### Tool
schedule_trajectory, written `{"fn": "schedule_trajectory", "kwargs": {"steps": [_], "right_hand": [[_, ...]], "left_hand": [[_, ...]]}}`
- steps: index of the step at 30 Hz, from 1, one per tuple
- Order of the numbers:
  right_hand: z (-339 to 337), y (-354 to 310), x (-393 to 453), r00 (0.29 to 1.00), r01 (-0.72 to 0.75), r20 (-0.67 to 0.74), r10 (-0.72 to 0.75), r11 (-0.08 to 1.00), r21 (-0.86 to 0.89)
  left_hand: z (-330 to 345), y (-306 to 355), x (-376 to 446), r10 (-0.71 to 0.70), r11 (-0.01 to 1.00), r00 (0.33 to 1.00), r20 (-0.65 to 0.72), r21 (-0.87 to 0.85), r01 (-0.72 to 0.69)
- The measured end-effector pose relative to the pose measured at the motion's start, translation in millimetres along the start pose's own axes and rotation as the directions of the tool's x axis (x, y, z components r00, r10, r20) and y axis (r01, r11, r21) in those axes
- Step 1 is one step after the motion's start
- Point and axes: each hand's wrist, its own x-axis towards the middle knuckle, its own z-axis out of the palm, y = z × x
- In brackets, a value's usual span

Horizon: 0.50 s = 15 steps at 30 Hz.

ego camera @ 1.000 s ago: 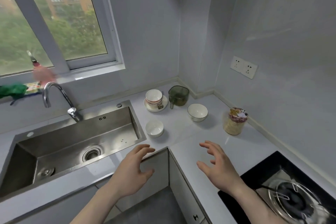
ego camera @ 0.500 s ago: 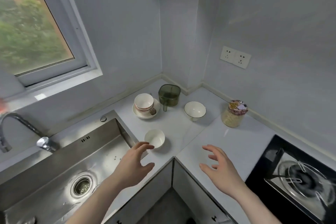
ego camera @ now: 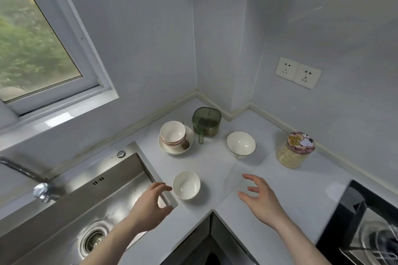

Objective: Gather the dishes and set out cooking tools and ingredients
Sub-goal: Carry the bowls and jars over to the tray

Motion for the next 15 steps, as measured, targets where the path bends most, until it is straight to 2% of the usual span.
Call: {"fn": "schedule_trajectory", "kwargs": {"steps": [7, 15], "right_hand": [[-19, -3, 58, 1.000, 0.012, -0.015, -0.013, 1.000, -0.012], [-72, 3, 91, 0.980, 0.050, -0.190, -0.058, 0.997, -0.051]], "left_hand": [[4, 13, 35, -0.031, 0.999, 1.000, 0.006, -0.017, 0.031], [1, 37, 81, 0.028, 1.000, 1.000, 0.005, -0.014, -0.028]]}}
